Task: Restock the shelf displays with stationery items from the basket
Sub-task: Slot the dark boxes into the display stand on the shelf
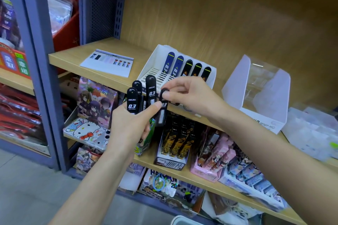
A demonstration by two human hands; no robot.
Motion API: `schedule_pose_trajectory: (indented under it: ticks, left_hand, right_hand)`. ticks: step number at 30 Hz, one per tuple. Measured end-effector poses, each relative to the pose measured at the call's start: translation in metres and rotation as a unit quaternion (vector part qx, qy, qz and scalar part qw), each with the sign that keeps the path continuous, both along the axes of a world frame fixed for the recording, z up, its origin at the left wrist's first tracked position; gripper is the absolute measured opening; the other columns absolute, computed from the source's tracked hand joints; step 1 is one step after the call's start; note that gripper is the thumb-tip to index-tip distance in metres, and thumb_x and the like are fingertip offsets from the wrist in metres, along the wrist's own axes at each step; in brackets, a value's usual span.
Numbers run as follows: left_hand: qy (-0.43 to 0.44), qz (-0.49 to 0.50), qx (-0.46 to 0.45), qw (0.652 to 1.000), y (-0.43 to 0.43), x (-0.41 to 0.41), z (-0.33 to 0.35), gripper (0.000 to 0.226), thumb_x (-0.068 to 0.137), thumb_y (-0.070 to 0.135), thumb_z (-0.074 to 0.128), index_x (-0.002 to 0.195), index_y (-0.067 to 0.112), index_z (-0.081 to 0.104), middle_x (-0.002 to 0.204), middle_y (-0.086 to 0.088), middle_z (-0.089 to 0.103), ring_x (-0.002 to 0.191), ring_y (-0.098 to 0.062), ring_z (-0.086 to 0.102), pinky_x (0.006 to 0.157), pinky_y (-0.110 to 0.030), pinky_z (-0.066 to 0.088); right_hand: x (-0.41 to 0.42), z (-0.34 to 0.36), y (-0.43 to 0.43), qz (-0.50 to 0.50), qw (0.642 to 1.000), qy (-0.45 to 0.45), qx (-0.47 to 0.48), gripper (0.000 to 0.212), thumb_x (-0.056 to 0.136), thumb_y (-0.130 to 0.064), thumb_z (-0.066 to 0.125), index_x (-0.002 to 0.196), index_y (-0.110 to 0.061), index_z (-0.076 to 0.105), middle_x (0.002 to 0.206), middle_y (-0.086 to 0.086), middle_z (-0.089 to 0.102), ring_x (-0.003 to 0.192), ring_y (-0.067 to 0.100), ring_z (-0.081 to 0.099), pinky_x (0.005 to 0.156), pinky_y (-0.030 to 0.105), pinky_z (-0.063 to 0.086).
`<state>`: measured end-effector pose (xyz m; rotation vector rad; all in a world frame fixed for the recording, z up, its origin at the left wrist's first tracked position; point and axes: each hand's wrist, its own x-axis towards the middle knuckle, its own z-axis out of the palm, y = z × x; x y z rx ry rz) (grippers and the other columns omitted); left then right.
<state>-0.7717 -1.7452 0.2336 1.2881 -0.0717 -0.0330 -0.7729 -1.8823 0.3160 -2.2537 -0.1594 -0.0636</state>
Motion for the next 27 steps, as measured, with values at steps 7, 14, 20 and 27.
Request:
schedule_pose_trajectory:
  ticks: [7,14,20,27]
  left_hand:
    - [0.001,-0.091,0.032,0.995,0.005,0.002,0.002,0.021,0.086,0.029,0.066,0.083,0.01,0.058,0.043,-0.004,0.044,0.035,-0.015,0.031,0.04,-0.019,0.033]
    - [-0.004,-0.082,0.019,0.996,0.009,0.002,0.0,0.018,0.085,0.031,0.068,0.076,0.017,0.075,0.051,-0.019,0.049,0.036,-0.015,0.031,0.04,-0.021,0.03]
    - [0.0,-0.082,0.044,0.996,0.009,0.001,0.001,0.018,0.084,0.031,0.068,0.076,0.017,0.076,0.058,-0.013,0.063,0.035,-0.013,0.034,0.039,-0.02,0.033]
    - [0.013,-0.078,0.051,0.996,0.007,0.0,0.004,0.018,0.086,0.023,0.067,0.088,0.006,0.071,0.065,0.008,0.071,0.033,-0.007,0.035,0.036,-0.018,0.033]
  right_hand:
    - [-0.006,0.0,-0.002,0.008,0.975,0.061,0.215,0.016,0.102,-0.016,0.039,0.09,-0.009,0.048,0.073,0.001,0.04,0.055,0.004,0.028,0.048,0.014,0.029]
    - [0.002,-0.001,-0.015,-0.098,0.99,-0.04,0.09,0.028,0.103,-0.013,0.031,0.124,-0.01,0.049,0.097,-0.002,0.062,0.054,-0.001,0.045,0.055,0.013,0.038]
    - [0.018,0.018,-0.052,-0.188,0.96,-0.204,-0.025,0.007,0.099,-0.011,0.045,0.103,-0.017,0.044,0.077,-0.002,0.062,0.072,0.007,0.061,0.071,0.018,0.051]
    - [0.035,0.015,-0.073,-0.202,0.95,-0.226,-0.071,0.013,0.091,-0.01,0.06,0.085,-0.021,0.059,0.076,0.004,0.063,0.066,0.005,0.065,0.072,0.022,0.056]
